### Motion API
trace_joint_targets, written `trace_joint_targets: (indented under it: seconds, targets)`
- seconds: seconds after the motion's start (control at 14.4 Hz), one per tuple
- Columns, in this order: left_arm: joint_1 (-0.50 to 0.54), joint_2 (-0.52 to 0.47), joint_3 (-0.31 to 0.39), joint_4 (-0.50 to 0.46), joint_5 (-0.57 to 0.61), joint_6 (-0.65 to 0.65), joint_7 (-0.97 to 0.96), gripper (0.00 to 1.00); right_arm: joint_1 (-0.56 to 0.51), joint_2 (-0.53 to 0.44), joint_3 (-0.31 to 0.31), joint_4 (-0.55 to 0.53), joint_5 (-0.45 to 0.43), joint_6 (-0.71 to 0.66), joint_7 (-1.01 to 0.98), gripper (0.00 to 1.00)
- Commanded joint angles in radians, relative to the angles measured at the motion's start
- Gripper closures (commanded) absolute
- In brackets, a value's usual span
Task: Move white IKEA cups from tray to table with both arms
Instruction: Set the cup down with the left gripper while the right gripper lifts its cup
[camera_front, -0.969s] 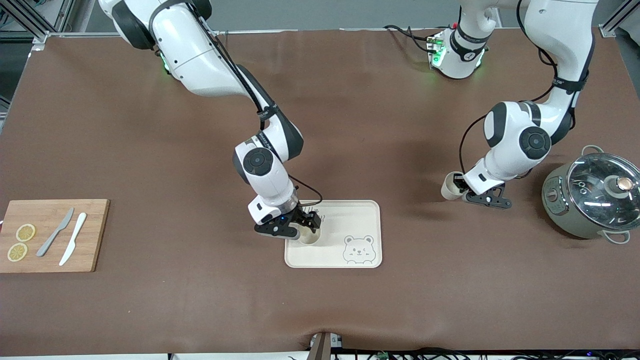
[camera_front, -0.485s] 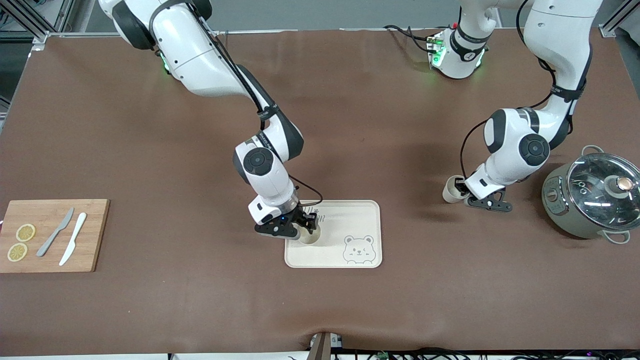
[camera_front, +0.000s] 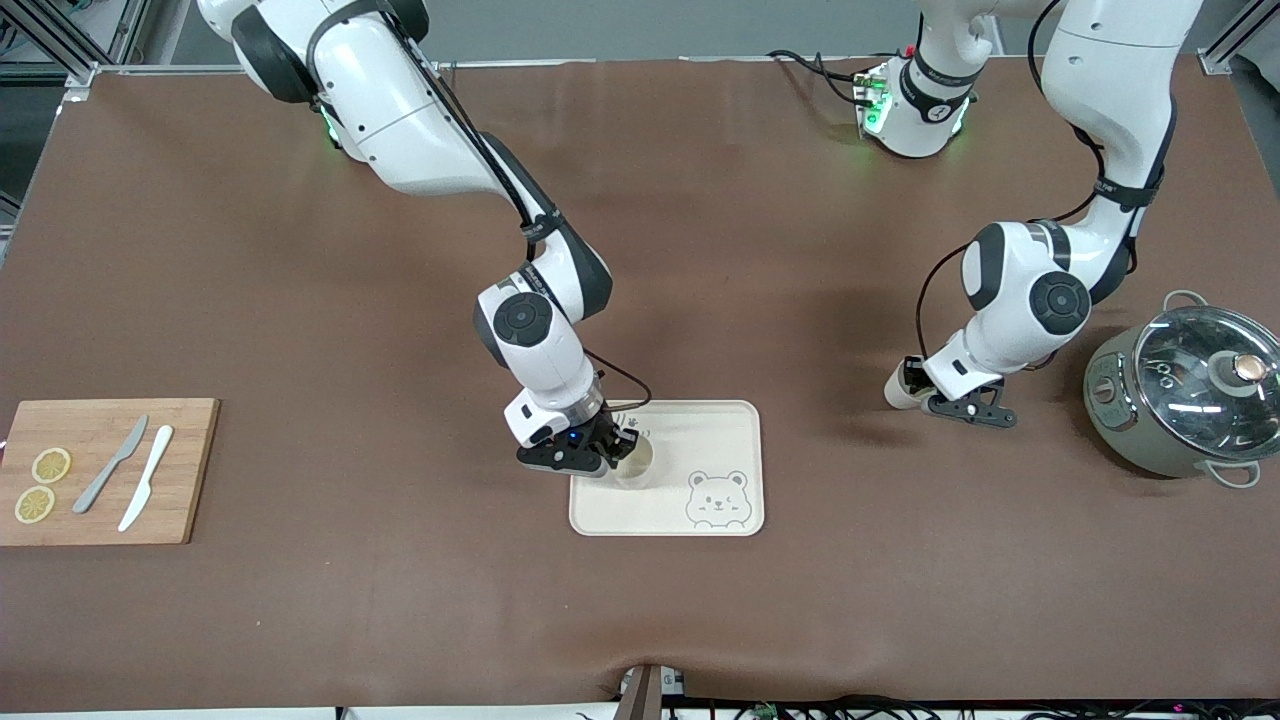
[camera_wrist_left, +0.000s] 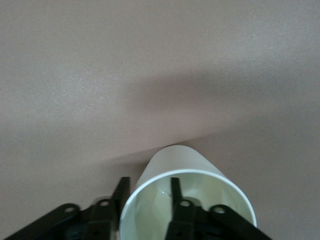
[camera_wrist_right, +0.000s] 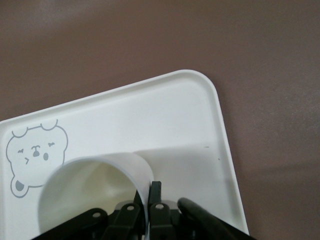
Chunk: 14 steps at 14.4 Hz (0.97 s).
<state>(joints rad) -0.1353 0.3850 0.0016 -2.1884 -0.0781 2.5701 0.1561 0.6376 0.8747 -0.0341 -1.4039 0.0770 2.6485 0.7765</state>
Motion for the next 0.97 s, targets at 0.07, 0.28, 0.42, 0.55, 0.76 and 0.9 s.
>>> trace_joint_targets:
  seconds: [0.07,0.28,0.42,0.55,0.76,0.9]
  targets:
    - [0.005,-0.017,-0.003,0.013,0.021,-0.008,0.000,0.00,-0.001,0.012,-0.009,0.049,-0.002,-0.015,0.020,1.00]
    - [0.008,-0.118,-0.002,0.053,0.021,-0.216,-0.007,0.00,-0.007,-0.032,-0.012,0.049,0.004,-0.091,0.015,1.00]
    - [0.005,-0.135,-0.002,0.135,0.024,-0.386,-0.032,0.00,-0.065,-0.120,-0.001,0.043,0.007,-0.218,-0.006,1.00]
    - [-0.004,-0.130,-0.005,0.205,0.043,-0.467,-0.087,0.00,-0.122,-0.199,0.022,0.023,0.013,-0.347,-0.115,1.00]
    - [-0.013,-0.106,-0.008,0.284,0.060,-0.472,-0.115,0.00,-0.241,-0.377,0.039,-0.148,0.091,-0.404,-0.358,1.00]
    - [-0.015,-0.060,-0.006,0.379,0.054,-0.473,-0.118,0.00,-0.295,-0.489,0.037,-0.284,0.107,-0.415,-0.498,1.00]
